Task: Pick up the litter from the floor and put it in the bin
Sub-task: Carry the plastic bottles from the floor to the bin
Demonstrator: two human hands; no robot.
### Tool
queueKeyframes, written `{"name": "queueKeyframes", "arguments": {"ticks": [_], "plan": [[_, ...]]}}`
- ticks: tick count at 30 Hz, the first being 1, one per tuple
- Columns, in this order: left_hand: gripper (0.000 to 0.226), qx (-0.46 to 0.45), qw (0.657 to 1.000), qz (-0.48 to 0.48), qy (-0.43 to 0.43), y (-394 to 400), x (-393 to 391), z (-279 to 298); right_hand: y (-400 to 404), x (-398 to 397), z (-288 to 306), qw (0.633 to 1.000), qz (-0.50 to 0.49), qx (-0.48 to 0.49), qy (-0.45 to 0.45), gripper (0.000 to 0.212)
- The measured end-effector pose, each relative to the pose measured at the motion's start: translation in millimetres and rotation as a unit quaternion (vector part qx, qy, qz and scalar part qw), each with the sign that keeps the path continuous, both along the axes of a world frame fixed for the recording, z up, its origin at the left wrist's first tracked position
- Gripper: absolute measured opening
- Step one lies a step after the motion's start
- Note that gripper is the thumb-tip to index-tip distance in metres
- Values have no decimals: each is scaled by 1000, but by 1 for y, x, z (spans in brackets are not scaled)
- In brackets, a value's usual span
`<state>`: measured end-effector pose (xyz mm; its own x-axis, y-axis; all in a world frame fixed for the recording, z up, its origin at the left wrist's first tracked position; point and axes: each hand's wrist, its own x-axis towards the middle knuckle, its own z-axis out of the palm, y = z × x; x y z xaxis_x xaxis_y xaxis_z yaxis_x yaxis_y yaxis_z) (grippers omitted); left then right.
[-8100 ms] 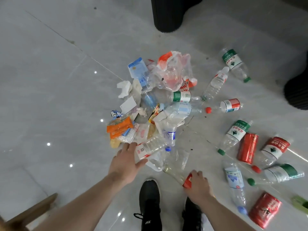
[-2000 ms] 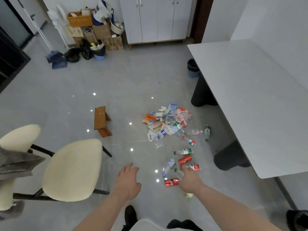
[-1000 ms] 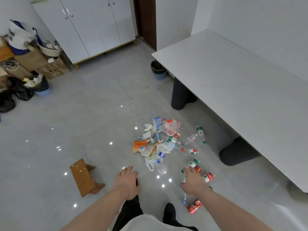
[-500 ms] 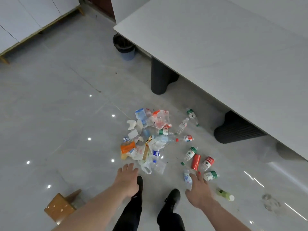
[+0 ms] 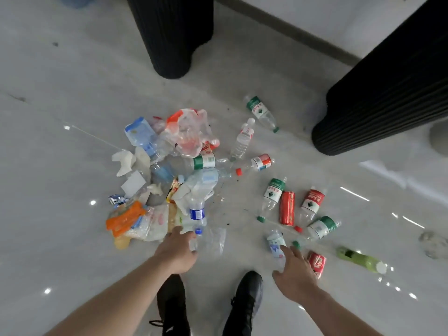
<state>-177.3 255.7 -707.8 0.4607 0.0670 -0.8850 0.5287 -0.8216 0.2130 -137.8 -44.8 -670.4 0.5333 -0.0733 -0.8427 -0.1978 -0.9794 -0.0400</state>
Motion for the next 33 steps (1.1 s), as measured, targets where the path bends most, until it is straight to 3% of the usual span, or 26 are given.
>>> {"name": "queueKeyframes", "arguments": {"ticks": [4, 8, 13, 17, 22, 25, 29, 33], "plan": [[60, -2, 999, 48, -8, -14, 17, -96, -38, -1, -91, 999, -42, -21, -3, 90], [62, 18, 982, 189, -9, -19, 26, -165, -62, -1, -169, 997, -66, -49, 8, 99], [57, 74, 943, 321, -46, -26, 27, -206, -65, -14, -230, 994, -89, -61, 34, 73], [53, 108, 940, 317, -65, -28, 26, -216, -49, -27, -248, 996, -62, -46, 50, 63], [48, 99, 954, 276, -63, -18, 19, -192, -14, -26, -230, 996, -86, 27, 30, 52], [37, 78, 959, 264, -65, -10, 16, -148, 9, -20, -193, 987, -144, 68, -4, 48], [40, 69, 970, 213, -90, 0, 9, -69, 25, -8, -129, 978, -194, 72, -20, 35], [55, 66, 983, 75, -152, 11, 25, -15, 22, 15, -77, 961, -256, 90, -59, 35]]}}
